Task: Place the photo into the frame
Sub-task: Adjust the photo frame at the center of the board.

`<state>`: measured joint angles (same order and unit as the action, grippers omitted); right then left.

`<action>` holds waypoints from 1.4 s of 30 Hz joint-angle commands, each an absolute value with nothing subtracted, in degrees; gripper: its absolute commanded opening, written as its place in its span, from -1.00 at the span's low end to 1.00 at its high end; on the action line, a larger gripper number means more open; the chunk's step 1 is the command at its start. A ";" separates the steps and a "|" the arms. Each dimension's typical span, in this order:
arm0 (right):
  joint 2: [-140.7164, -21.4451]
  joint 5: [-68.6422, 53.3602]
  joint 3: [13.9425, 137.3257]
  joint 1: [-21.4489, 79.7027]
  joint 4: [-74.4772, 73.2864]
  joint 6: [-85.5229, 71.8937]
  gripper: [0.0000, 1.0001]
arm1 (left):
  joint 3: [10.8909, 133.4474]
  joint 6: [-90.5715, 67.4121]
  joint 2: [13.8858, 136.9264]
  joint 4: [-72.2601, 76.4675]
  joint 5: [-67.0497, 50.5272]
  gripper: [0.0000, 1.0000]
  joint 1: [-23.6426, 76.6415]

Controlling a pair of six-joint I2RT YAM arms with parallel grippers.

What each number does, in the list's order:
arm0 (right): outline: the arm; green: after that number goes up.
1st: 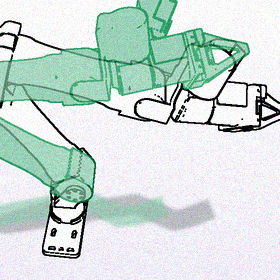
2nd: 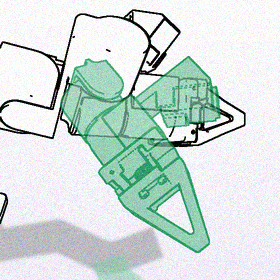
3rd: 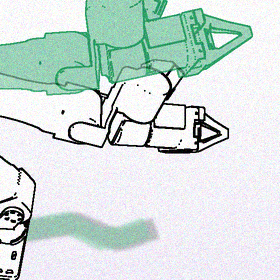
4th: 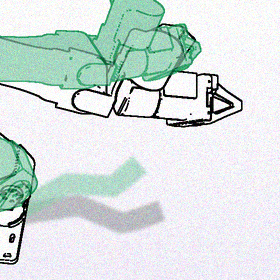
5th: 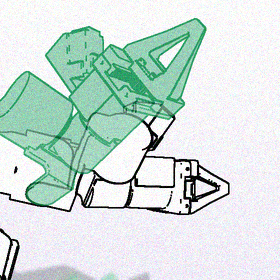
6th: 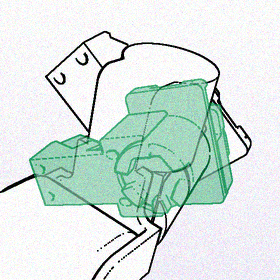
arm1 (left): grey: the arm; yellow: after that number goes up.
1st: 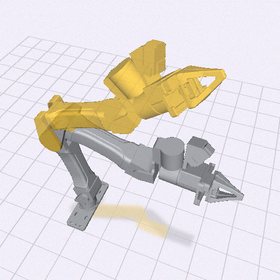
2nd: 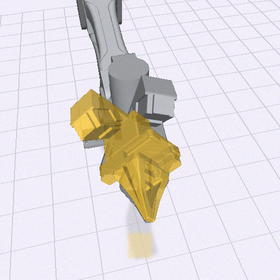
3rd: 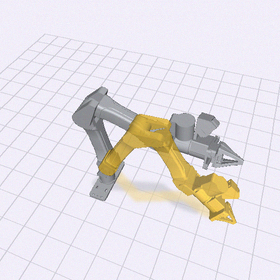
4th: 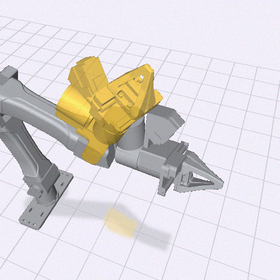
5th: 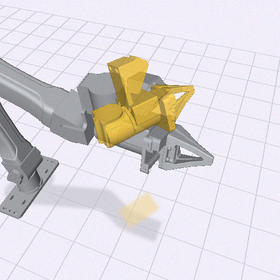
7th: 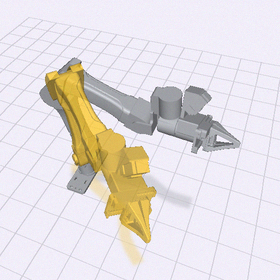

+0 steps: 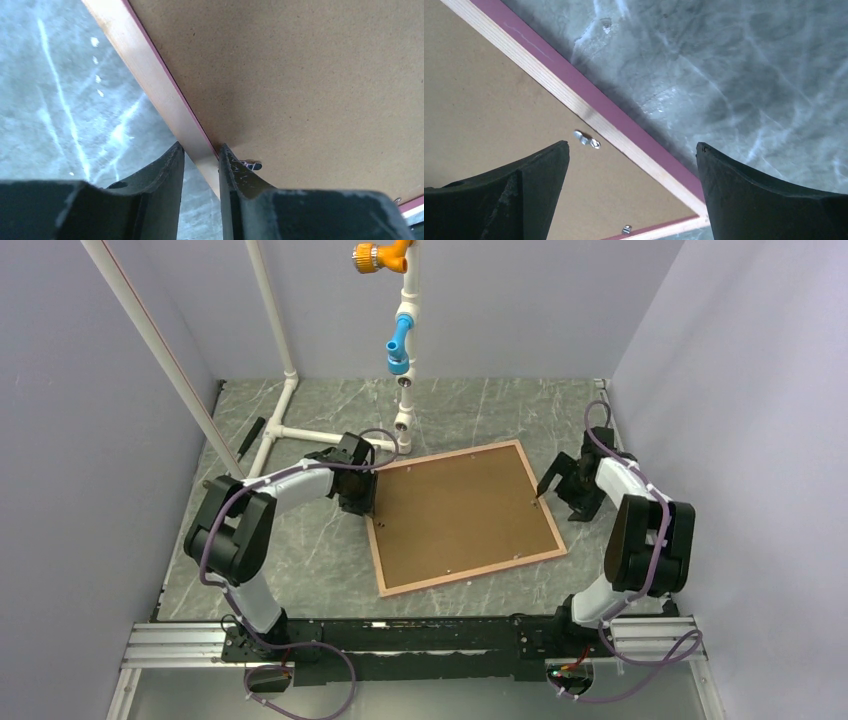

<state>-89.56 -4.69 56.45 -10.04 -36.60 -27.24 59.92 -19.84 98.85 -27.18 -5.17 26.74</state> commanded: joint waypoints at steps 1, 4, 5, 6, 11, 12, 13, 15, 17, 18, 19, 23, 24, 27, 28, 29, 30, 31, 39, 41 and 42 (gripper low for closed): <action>-91.96 -11.87 56.38 -9.99 -32.72 -25.62 0.97 | 60.12 -14.32 98.90 -27.49 -0.98 -0.34 24.10; -91.61 -17.26 52.46 -9.80 -30.73 -25.85 0.91 | 59.46 -15.04 96.13 -27.54 -2.23 0.42 23.58; -91.33 -18.48 51.21 -9.64 -30.46 -25.76 0.86 | 58.98 -15.34 95.13 -27.51 -3.89 0.54 23.31; -91.12 -19.41 50.10 -9.40 -30.31 -25.57 0.79 | 58.61 -15.90 94.27 -27.58 -5.52 0.60 22.96; -88.34 -21.65 45.42 -7.44 -31.27 -25.20 0.45 | 55.54 -18.50 92.09 -28.19 -11.54 0.64 22.41; -88.01 -21.32 44.90 -6.74 -31.88 -25.22 0.40 | 54.78 -19.26 91.78 -28.20 -11.33 0.64 22.37; -87.55 -20.67 44.53 -5.89 -32.47 -25.42 0.34 | 54.14 -19.81 91.56 -28.40 -11.06 0.64 22.29; -86.99 -18.16 44.05 -3.92 -33.37 -25.86 0.18 | 53.23 -21.24 91.22 -29.13 -9.87 0.64 22.09; -87.17 -14.60 44.07 -1.96 -33.93 -26.41 0.02 | 52.93 -21.93 91.16 -29.86 -8.35 0.64 22.05; -87.71 -12.90 44.53 -0.81 -34.24 -26.54 -0.04 | 52.89 -22.17 91.22 -30.31 -7.45 0.64 22.02; -88.54 -10.88 45.01 0.49 -34.50 -26.74 -0.13 | 52.98 -22.30 91.33 -30.65 -6.60 0.64 22.04; -92.85 -4.04 47.08 5.52 -35.88 -27.34 -0.74 | 53.84 -22.50 91.11 -32.30 -3.16 0.63 22.06; -93.69 -2.33 47.45 6.07 -36.16 -27.59 -0.83 | 53.98 -22.58 90.50 -32.59 -2.37 0.63 22.02; -95.73 0.55 48.42 6.97 -36.76 -28.02 -1.00 | 54.22 -22.84 88.33 -32.94 -0.25 0.64 22.01; -96.12 1.92 48.73 7.23 -36.82 -28.18 -1.00 | 54.39 -22.99 87.91 -33.10 -0.19 0.65 22.01; -96.51 2.77 49.08 7.72 -36.99 -28.21 -1.00 | 54.66 -23.13 87.66 -33.45 1.30 0.65 22.05; -96.97 4.13 49.68 8.30 -37.56 -28.33 -1.00 | 54.82 -23.38 87.63 -33.70 2.30 0.65 22.04; -97.48 5.60 50.24 9.15 -38.27 -28.50 -1.00 | 55.06 -23.50 87.72 -33.91 3.06 0.66 22.06; -98.66 7.40 51.33 11.67 -38.85 -28.74 -1.00 | 55.32 -24.77 90.40 -31.23 5.04 0.60 22.06; -98.78 7.38 51.38 12.05 -38.85 -28.74 -1.00 | 55.19 -25.61 90.88 -29.69 5.35 0.59 22.04; -98.74 7.43 51.41 12.21 -38.97 -28.73 -1.00 | 55.19 -25.99 91.12 -28.85 5.39 0.59 22.06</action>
<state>-93.78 0.56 54.70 11.35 -43.09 -22.70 53.74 -23.77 90.26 -31.99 3.38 22.28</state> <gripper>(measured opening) 0.138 0.799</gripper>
